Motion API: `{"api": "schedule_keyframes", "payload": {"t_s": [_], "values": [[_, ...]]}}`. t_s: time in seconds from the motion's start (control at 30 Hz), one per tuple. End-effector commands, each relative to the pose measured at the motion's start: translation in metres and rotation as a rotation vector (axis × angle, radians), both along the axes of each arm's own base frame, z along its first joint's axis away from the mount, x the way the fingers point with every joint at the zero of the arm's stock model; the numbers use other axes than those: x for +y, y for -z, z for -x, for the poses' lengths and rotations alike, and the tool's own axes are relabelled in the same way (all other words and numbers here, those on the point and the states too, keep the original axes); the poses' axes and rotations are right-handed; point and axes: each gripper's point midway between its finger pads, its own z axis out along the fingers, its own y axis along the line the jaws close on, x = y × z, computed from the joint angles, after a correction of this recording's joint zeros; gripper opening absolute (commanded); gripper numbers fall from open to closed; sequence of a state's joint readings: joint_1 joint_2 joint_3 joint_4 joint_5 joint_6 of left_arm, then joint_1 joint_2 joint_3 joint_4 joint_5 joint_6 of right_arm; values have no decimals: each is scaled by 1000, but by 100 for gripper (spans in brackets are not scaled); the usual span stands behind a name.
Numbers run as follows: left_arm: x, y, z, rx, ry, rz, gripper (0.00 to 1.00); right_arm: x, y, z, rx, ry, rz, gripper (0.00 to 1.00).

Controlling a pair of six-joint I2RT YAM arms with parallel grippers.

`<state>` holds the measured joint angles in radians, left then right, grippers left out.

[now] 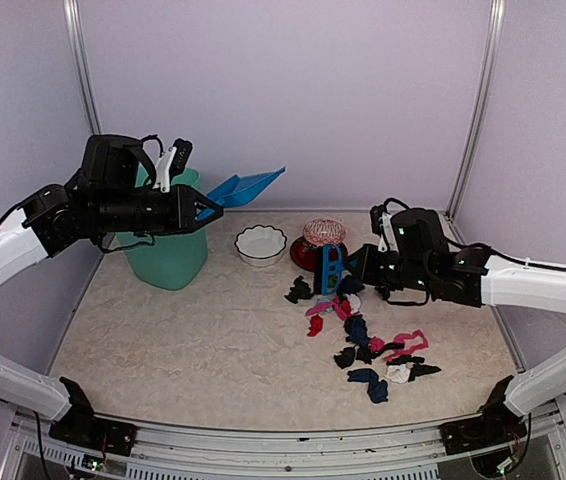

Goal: Sweep away the paper scraps from the table
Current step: Sweep the paper scraps at the center of the board.

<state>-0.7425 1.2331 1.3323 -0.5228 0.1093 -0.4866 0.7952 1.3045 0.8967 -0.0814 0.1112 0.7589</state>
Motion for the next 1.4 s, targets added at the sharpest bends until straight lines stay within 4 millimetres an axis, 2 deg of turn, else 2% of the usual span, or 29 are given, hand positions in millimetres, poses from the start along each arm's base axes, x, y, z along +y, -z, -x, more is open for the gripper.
{"api": "schedule_keyframes", "payload": {"t_s": [0.0,0.27,0.43,0.53,0.63,0.73,0.9,1.03,1.2,1.37], "values": [[12,7,2,-62,-96,-121,0,32,-22,-28,17,39,-213,0],[16,33,21,-31,-128,-205,0,82,34,-63,208,77,-282,0],[22,49,28,-2,-139,-222,0,97,69,-80,292,126,-273,0],[25,57,32,15,-139,-238,0,99,96,-85,375,162,-247,0],[27,60,34,19,-143,-243,0,91,121,-86,431,209,-204,0],[29,59,34,15,-143,-242,0,78,137,-82,465,253,-173,0],[28,62,32,7,-142,-254,0,41,157,-69,517,340,-128,0],[23,62,30,3,-131,-254,0,10,163,-54,557,391,-94,0],[15,62,29,-2,-112,-240,0,-30,157,-30,557,449,-48,0],[11,65,26,-5,-108,-240,0,-41,115,-20,472,399,-65,0]]}}
